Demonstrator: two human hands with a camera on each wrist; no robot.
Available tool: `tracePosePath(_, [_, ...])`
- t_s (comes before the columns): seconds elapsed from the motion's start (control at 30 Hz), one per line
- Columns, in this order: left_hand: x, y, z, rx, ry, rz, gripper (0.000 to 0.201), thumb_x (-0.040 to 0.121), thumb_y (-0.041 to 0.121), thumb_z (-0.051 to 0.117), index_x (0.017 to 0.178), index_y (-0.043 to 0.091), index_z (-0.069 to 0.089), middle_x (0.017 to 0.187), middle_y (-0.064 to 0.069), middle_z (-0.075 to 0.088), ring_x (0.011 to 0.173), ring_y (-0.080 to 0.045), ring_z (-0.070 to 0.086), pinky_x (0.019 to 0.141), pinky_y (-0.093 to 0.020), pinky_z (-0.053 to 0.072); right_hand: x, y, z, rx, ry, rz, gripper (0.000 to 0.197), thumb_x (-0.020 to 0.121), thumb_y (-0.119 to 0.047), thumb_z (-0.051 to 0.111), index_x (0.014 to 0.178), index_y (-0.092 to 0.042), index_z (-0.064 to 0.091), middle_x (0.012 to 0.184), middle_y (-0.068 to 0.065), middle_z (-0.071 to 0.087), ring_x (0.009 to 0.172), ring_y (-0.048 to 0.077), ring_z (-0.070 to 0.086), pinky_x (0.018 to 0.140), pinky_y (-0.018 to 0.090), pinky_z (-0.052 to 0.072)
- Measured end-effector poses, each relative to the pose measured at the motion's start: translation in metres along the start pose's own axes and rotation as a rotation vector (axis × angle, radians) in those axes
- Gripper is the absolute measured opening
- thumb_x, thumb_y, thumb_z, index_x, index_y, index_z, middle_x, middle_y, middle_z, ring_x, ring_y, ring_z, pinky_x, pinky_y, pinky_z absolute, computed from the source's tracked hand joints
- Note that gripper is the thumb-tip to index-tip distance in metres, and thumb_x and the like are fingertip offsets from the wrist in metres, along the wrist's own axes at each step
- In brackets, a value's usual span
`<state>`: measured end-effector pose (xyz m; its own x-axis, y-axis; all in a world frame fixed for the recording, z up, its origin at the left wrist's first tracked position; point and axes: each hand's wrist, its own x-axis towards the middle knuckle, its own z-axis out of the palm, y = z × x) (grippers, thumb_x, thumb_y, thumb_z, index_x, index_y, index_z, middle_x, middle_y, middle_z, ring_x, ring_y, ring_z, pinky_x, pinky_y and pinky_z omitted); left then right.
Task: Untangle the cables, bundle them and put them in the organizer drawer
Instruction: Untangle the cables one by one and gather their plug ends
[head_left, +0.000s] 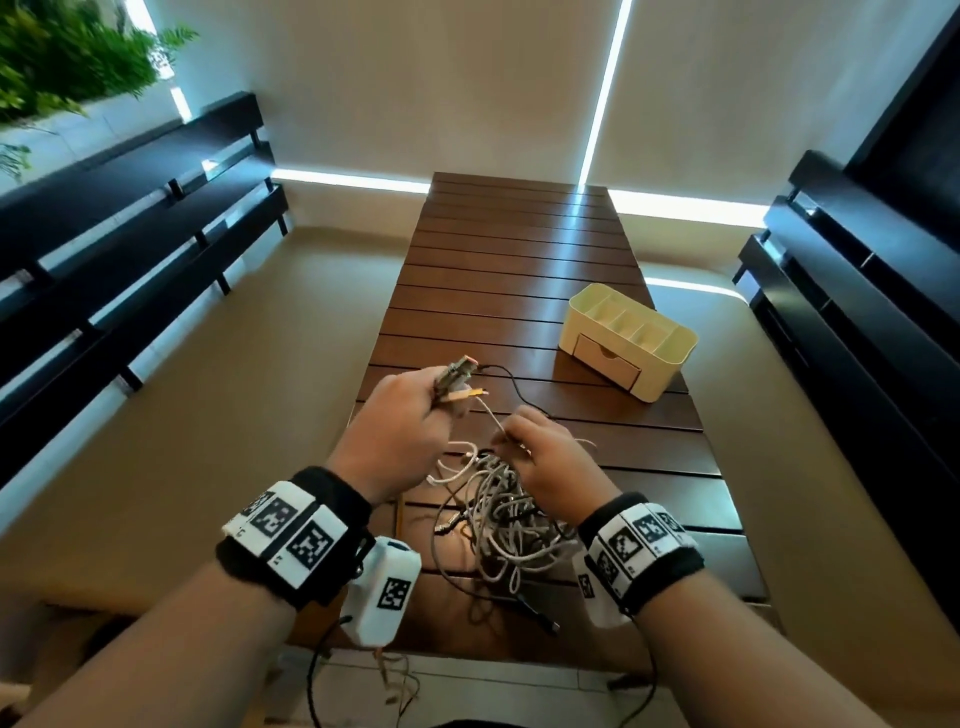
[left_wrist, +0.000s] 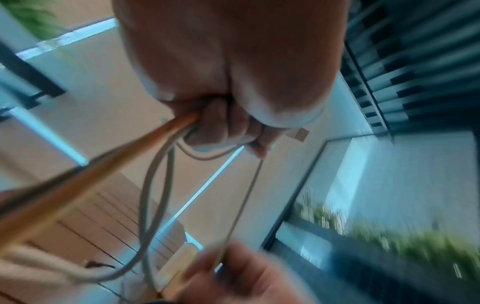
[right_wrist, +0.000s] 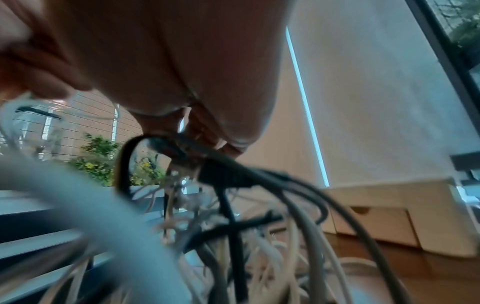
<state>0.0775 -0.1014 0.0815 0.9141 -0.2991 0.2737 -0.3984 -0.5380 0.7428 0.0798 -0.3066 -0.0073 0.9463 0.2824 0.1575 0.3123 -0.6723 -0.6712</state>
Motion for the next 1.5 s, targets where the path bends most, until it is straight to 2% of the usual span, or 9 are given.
tracePosePath(0.23, [-0.005, -0.014, -0.008, -0.161, 0.184, -0.179, 0.024, 0.098, 0.009, 0.055, 0.076, 0.005, 0.063, 0.047, 0.009, 0.038, 0.039, -0.007, 0.032, 0.04, -0.016, 0.025, 0.014, -0.001, -0.016, 0.096, 0.147, 0.024, 0.009, 0.097, -0.016, 0.062, 0.095, -0.015, 0.071, 0.091, -0.012, 0.063, 0.086, 0.007, 0.061, 0.08, 0.033, 0.052])
tracePosePath(0.37, [-0.006, -0.039, -0.011, 0.129, -0.157, -0.416, 0.024, 0.098, 0.02, 0.055, 0.077, 0.016, 0.066, 0.054, 0.005, 0.049, 0.046, -0.012, 0.04, 0.047, -0.027, 0.033, 0.017, -0.012, -0.031, 0.242, 0.326, -0.038, 0.008, 0.092, -0.01, 0.069, 0.094, -0.013, 0.076, 0.086, -0.008, 0.069, 0.081, 0.013, 0.066, 0.076, 0.031, 0.056])
tracePosePath(0.5, [-0.006, -0.03, -0.003, 0.128, -0.028, -0.256, 0.017, 0.099, 0.022, 0.051, 0.084, 0.018, 0.057, 0.069, 0.005, 0.057, 0.06, -0.016, 0.051, 0.055, -0.028, 0.037, 0.019, -0.013, -0.019, 0.149, 0.181, -0.045, 0.009, 0.091, -0.014, 0.071, 0.096, -0.014, 0.078, 0.085, -0.013, 0.065, 0.079, 0.008, 0.062, 0.074, 0.025, 0.053])
tracePosePath(0.6, [-0.002, -0.011, 0.006, 0.128, -0.051, -0.119, 0.029, 0.097, 0.018, 0.051, 0.12, 0.032, 0.063, 0.079, 0.009, 0.064, 0.061, -0.002, 0.056, 0.053, -0.015, 0.037, 0.016, -0.007, -0.003, -0.073, 0.11, -0.098, 0.01, 0.092, -0.022, 0.069, 0.099, -0.021, 0.077, 0.083, -0.021, 0.056, 0.083, 0.011, 0.053, 0.082, 0.04, 0.047])
tracePosePath(0.77, [0.003, -0.009, 0.021, 0.431, -0.284, -0.136, 0.016, 0.093, 0.015, 0.045, 0.084, 0.022, 0.057, 0.078, 0.001, 0.062, 0.076, -0.025, 0.061, 0.065, -0.037, 0.048, 0.013, -0.017, -0.001, -0.129, 0.095, -0.084, 0.01, 0.094, -0.016, 0.064, 0.098, -0.017, 0.073, 0.088, -0.015, 0.054, 0.088, 0.015, 0.049, 0.084, 0.036, 0.04])
tracePosePath(0.93, [0.004, -0.012, 0.015, 0.311, -0.225, -0.19, 0.027, 0.093, 0.011, 0.045, 0.069, 0.022, 0.051, 0.069, 0.001, 0.059, 0.065, -0.02, 0.056, 0.056, -0.035, 0.042, -0.004, -0.018, 0.007, -0.054, 0.166, 0.081, 0.038, 0.087, -0.037, 0.073, 0.119, -0.024, 0.058, 0.112, -0.014, 0.042, 0.098, 0.005, 0.049, 0.085, 0.014, 0.041])
tracePosePath(1.1, [0.004, -0.018, 0.01, 0.236, -0.193, -0.19, 0.028, 0.093, 0.01, 0.048, 0.068, 0.019, 0.054, 0.065, 0.002, 0.059, 0.06, -0.018, 0.054, 0.051, -0.027, 0.033, -0.02, -0.016, 0.024, -0.11, 0.088, 0.098, 0.022, 0.095, -0.038, 0.062, 0.11, -0.022, 0.064, 0.103, -0.01, 0.057, 0.09, 0.008, 0.056, 0.086, 0.035, 0.052])
tracePosePath(1.27, [0.005, -0.027, 0.001, 0.115, -0.086, -0.235, 0.023, 0.092, 0.006, 0.048, 0.075, 0.011, 0.062, 0.065, -0.001, 0.059, 0.055, -0.018, 0.05, 0.05, -0.029, 0.037, -0.029, 0.002, 0.026, -0.171, 0.142, -0.08, 0.009, 0.095, -0.023, 0.063, 0.099, -0.017, 0.068, 0.096, -0.009, 0.056, 0.078, 0.007, 0.054, 0.07, 0.021, 0.047])
tracePosePath(1.5, [0.011, -0.029, -0.026, 0.011, 0.091, -0.255, 0.025, 0.098, 0.016, 0.055, 0.075, 0.013, 0.063, 0.059, -0.001, 0.051, 0.047, -0.012, 0.039, 0.048, -0.028, 0.032, -0.041, 0.063, 0.004, -0.242, 0.066, 0.503, 0.032, 0.091, -0.018, 0.065, 0.071, -0.024, 0.041, 0.085, -0.001, 0.053, 0.087, 0.028, 0.056, 0.079, 0.04, 0.047])
